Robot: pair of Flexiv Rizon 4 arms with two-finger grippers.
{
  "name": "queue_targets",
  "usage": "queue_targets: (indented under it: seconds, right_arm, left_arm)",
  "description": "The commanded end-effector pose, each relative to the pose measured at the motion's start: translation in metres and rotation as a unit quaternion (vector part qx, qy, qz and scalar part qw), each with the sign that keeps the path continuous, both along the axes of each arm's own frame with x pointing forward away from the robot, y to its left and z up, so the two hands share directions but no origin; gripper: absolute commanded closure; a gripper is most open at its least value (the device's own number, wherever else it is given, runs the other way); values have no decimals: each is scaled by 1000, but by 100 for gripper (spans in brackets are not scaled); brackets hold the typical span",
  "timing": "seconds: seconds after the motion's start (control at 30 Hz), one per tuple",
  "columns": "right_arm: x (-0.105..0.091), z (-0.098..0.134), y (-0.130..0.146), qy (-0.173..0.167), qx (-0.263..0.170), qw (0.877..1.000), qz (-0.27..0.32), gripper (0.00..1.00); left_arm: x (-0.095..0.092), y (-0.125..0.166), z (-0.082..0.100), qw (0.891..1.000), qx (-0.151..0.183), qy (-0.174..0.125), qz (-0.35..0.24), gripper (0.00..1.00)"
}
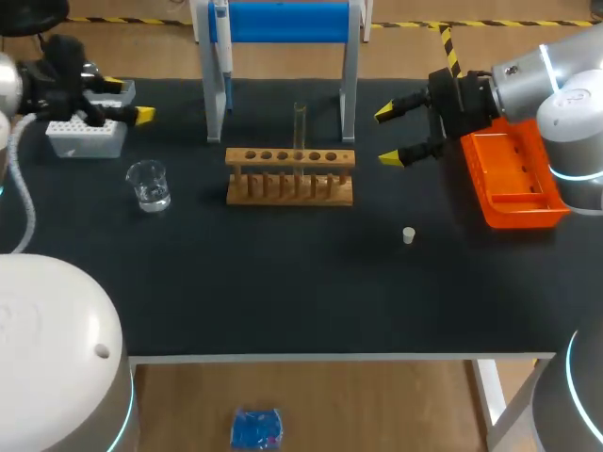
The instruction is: Invert the test tube, pick up the pipette, mount the tip to pipette, aspirate from beaker and dispense into the tube, eject the tip, return the pipette, and cap with the stopper.
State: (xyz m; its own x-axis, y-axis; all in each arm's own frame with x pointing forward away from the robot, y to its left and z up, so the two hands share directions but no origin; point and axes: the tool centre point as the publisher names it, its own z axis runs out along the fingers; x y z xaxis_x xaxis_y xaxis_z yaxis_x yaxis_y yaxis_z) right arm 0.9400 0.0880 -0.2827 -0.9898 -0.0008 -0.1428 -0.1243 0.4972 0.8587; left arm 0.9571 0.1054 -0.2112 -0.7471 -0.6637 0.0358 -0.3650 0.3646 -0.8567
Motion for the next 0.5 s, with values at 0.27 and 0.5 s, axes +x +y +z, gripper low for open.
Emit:
queue_targets:
  seconds: [0.27,0.5]
  right_arm:
    - [-1,0,0,0,-1,1000,0,0]
    - [-1,0,0,0,-1,1000,0,0]
  left_arm:
    - [6,78,-14,997,6,17,77,0]
    - [19,98,-23,988,26,21,150,0]
